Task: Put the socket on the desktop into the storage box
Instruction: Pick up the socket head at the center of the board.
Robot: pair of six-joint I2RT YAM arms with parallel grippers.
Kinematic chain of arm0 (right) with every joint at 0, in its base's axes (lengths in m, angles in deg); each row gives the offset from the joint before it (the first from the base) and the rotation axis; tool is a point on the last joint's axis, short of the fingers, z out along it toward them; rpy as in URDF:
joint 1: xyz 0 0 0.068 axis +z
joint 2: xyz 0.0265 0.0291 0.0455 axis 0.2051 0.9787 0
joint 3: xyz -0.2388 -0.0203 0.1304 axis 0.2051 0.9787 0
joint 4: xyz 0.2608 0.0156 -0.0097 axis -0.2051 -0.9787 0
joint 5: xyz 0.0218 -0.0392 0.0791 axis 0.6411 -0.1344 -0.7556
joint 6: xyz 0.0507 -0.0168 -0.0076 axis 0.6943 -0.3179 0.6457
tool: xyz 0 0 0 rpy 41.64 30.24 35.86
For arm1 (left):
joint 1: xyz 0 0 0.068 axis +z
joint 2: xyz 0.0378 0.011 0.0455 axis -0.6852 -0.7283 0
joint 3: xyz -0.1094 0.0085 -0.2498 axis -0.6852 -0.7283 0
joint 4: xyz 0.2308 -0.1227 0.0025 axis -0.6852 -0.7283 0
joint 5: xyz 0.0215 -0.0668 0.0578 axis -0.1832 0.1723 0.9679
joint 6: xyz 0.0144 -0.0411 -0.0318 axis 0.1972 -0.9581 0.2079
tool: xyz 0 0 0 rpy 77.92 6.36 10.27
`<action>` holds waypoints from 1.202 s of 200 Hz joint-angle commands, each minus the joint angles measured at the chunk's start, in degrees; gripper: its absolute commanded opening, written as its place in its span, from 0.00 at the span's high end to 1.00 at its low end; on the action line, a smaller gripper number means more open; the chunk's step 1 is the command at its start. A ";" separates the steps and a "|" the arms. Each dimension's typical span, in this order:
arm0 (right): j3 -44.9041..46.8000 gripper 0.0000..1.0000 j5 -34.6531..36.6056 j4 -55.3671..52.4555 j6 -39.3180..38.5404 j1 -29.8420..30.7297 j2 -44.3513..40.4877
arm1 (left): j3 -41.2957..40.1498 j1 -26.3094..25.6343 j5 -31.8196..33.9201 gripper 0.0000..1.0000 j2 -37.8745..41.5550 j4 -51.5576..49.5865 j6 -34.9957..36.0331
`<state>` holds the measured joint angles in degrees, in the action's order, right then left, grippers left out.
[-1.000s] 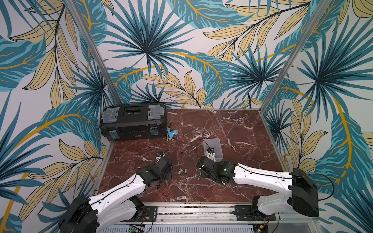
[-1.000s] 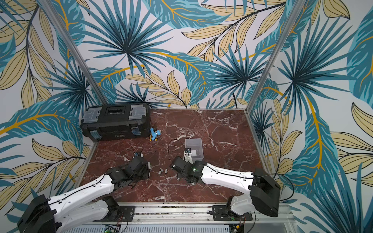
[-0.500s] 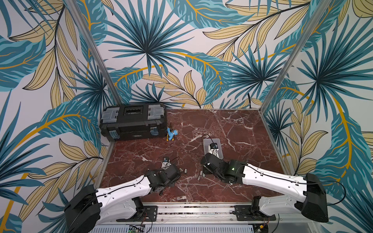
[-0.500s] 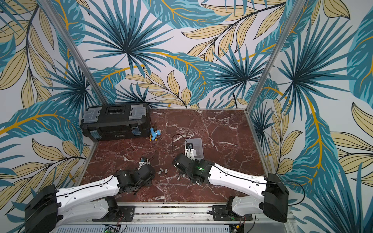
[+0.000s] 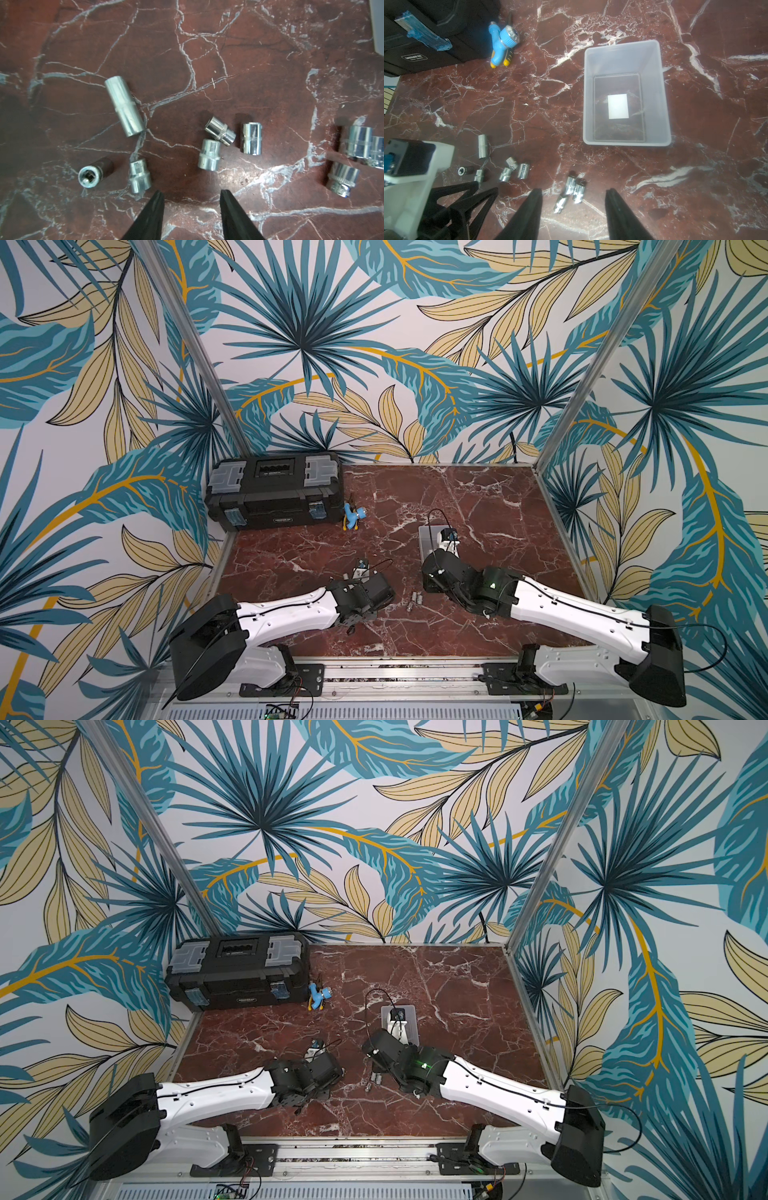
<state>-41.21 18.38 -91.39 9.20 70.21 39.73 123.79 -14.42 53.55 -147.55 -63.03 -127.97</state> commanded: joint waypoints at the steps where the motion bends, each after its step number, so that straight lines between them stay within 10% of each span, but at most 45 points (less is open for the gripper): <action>1: 1.94 0.46 -0.25 -1.27 1.38 -0.17 -2.02 | 0.77 -0.16 0.47 0.52 0.86 -0.90 -1.04; 240: 8.17 0.48 -3.11 1.35 1.64 -0.16 -6.01 | 1.90 7.38 1.20 0.57 -2.91 -1.26 -0.09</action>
<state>-33.65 15.28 -90.15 11.40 70.21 34.60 123.79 -7.31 54.56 -149.15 -63.64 -128.54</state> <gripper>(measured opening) 0.518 0.430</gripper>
